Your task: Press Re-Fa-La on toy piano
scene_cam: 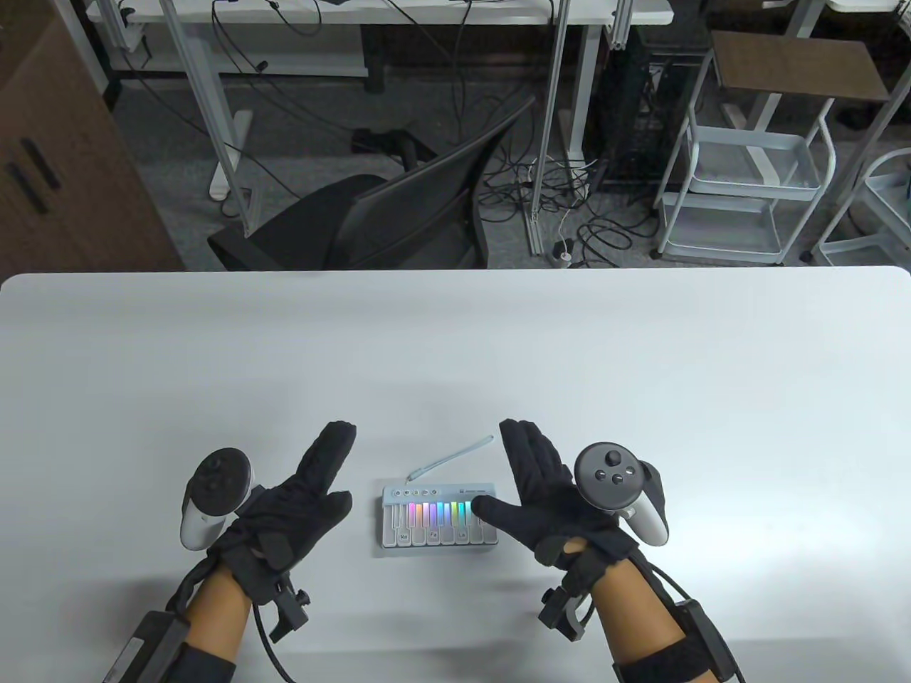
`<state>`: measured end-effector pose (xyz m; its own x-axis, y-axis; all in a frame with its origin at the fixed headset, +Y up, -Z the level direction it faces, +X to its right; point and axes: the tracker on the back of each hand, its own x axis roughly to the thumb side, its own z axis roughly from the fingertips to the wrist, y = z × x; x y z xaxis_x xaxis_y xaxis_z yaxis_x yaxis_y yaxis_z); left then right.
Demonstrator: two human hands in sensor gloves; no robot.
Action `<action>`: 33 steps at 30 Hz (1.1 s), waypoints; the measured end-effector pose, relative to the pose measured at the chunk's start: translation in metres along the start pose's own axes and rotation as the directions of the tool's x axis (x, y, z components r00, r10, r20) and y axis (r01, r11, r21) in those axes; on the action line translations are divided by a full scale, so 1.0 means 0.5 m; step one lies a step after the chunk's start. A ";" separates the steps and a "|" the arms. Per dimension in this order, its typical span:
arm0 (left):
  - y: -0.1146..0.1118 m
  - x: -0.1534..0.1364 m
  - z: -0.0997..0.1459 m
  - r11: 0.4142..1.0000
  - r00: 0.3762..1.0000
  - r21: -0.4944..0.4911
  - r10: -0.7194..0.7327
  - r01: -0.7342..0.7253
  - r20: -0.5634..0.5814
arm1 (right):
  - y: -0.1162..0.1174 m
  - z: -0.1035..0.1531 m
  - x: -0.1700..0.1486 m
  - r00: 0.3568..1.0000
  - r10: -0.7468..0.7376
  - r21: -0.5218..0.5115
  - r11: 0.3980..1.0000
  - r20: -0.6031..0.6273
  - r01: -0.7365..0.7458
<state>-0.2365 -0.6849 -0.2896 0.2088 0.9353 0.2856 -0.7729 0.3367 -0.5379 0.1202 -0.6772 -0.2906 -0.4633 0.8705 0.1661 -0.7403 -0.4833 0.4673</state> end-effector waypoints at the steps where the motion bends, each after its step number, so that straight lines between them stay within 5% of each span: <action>1: 0.000 0.000 0.000 1.000 1.000 0.000 0.000 0.000 0.000 | 0.000 0.000 0.000 1.000 -0.002 0.001 1.000 0.000 0.002; 33: 0.000 -0.003 -0.001 1.000 1.000 -0.004 -0.004 0.004 0.000 | 0.001 0.001 -0.001 1.000 -0.002 0.011 1.000 -0.002 0.002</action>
<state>-0.2365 -0.6864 -0.2906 0.2124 0.9339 0.2875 -0.7696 0.3412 -0.5397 0.1201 -0.6781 -0.2902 -0.4627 0.8712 0.1639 -0.7356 -0.4805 0.4775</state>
